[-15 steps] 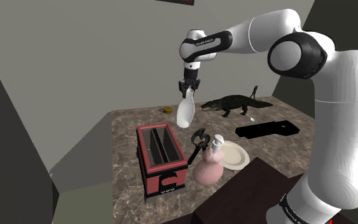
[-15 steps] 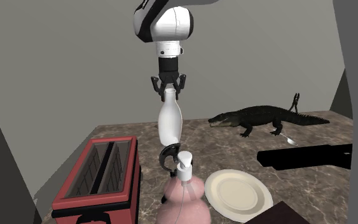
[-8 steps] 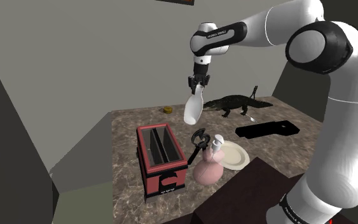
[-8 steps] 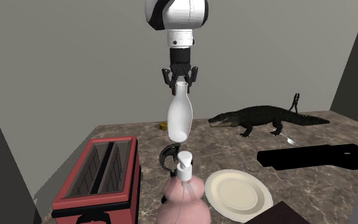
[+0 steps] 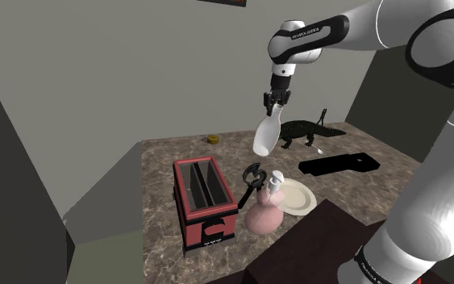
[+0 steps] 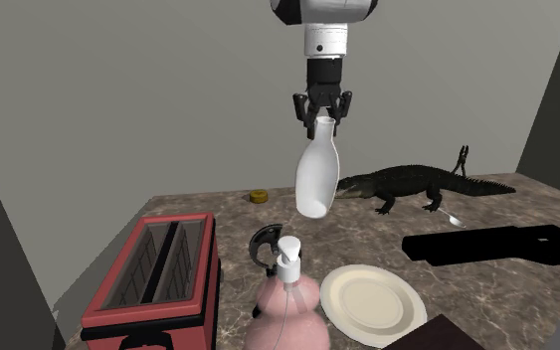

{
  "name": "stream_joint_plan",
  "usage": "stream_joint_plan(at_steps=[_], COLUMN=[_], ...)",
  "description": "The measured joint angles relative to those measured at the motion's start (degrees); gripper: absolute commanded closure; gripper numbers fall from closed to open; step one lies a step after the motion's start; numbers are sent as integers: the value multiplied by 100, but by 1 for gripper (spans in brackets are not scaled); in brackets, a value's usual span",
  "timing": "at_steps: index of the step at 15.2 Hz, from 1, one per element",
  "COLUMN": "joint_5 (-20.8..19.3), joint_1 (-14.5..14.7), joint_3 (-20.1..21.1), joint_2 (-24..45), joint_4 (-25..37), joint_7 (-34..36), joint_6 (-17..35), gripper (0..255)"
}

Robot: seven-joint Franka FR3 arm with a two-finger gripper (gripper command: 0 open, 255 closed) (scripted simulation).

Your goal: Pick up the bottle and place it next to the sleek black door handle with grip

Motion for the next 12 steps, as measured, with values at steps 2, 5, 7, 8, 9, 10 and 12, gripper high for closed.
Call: stream_joint_plan(at_steps=[2, 5, 7, 8, 9, 10, 12], joint_5=[-42, -119, -165, -190, -224, -246, -308], joint_1=[-79, -241, -351, -401, -454, -504, -605], joint_3=[-74, -232, -346, -399, -455, -511, -624], joint_2=[-287, -718, -904, -993, -1121, -1184, -1370], joint_4=[-250, -539, -631, -659, -739, -740, -805], joint_7=[-141, -438, -647, -745, -845, -943, -1141], joint_6=[-32, -163, -251, -310, -354, -411, -521], gripper=[255, 255, 255, 255, 255, 255, 255])
